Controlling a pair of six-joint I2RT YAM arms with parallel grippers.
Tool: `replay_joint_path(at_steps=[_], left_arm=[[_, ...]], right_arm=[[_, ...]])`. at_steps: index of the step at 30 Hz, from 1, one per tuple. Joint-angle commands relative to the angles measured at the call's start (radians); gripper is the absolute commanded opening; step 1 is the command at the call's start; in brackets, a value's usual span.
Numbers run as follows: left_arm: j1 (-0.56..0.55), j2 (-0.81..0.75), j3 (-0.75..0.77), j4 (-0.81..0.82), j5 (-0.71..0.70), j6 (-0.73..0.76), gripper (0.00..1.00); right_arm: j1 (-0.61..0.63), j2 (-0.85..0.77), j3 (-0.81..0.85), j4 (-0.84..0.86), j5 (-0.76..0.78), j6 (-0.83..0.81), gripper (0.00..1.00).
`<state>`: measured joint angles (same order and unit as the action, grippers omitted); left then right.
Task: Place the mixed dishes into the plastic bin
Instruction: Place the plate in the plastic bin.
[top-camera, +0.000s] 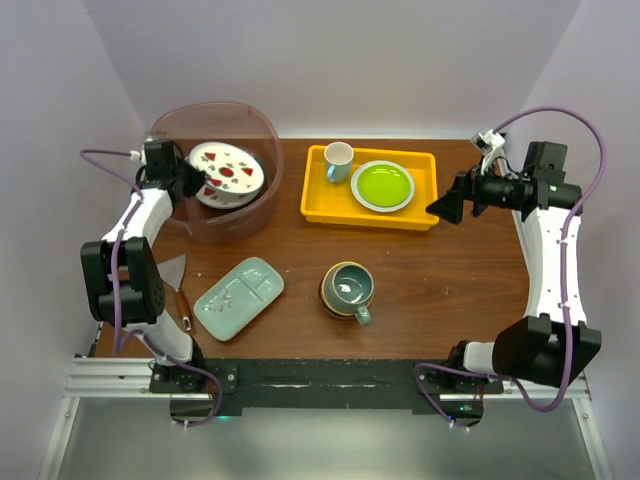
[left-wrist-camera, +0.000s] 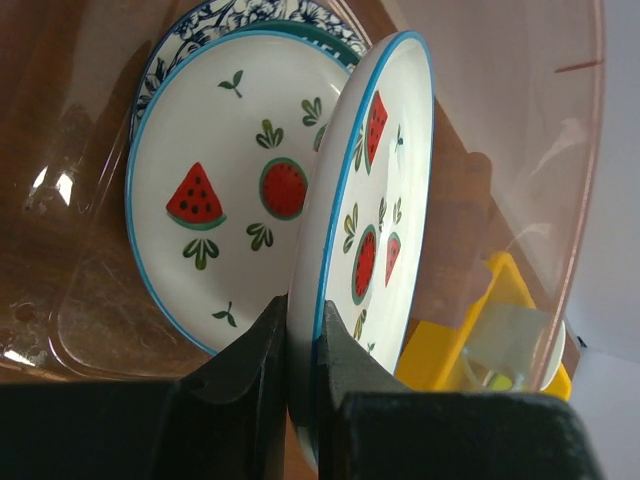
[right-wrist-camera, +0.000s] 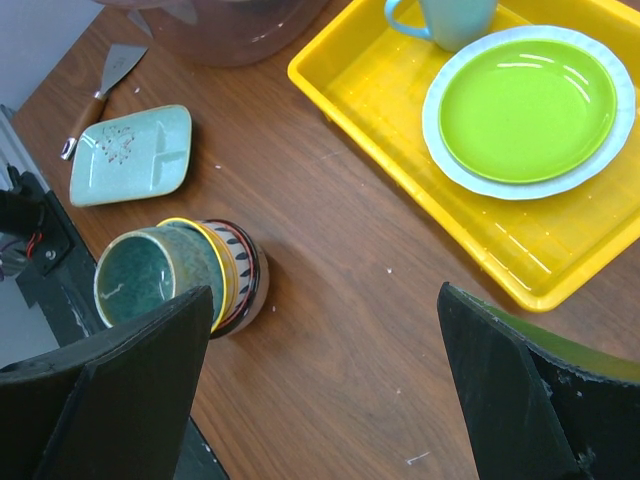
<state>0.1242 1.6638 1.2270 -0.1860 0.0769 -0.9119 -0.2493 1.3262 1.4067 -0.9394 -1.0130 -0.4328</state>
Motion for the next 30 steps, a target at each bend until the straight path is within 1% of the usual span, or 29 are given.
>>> replay_joint_path(at_steps=[1, 13, 14, 18, 19, 21, 22, 24, 25, 27, 30], left_arm=[[0.008, 0.001, 0.083, 0.118, 0.017, -0.047, 0.0], [0.009, 0.06, 0.065, 0.155, 0.027, -0.041, 0.0], [0.012, 0.065, 0.065, 0.16, 0.029, -0.042, 0.01], [0.015, 0.082, 0.058, 0.168, 0.047, -0.042, 0.08], [0.017, 0.085, 0.055, 0.169, 0.049, -0.042, 0.12], [0.018, 0.083, 0.043, 0.169, 0.047, -0.041, 0.16], [0.02, 0.079, 0.037, 0.171, 0.049, -0.039, 0.22], [0.026, 0.076, 0.028, 0.171, 0.05, -0.039, 0.27], [0.028, 0.073, 0.025, 0.171, 0.05, -0.038, 0.31], [0.029, 0.067, 0.017, 0.171, 0.047, -0.039, 0.34], [0.032, 0.063, 0.023, 0.148, 0.038, -0.038, 0.42]], right_arm=[[-0.002, -0.022, -0.002, 0.025, -0.013, 0.011, 0.98], [-0.002, -0.027, -0.003, 0.027, -0.015, 0.011, 0.98], [-0.004, -0.028, -0.002, 0.028, -0.016, 0.011, 0.98], [-0.002, -0.035, -0.011, 0.031, -0.015, 0.011, 0.98], [-0.002, -0.035, -0.012, 0.031, -0.016, 0.011, 0.98], [-0.002, -0.038, -0.017, 0.034, -0.015, 0.011, 0.98], [-0.002, -0.038, -0.017, 0.034, -0.016, 0.012, 0.98], [-0.002, -0.036, -0.015, 0.036, -0.016, 0.012, 0.98], [-0.002, -0.035, -0.014, 0.034, -0.016, 0.012, 0.98], [-0.002, -0.035, -0.014, 0.034, -0.016, 0.014, 0.98], [-0.002, -0.033, -0.015, 0.036, -0.015, 0.014, 0.98]])
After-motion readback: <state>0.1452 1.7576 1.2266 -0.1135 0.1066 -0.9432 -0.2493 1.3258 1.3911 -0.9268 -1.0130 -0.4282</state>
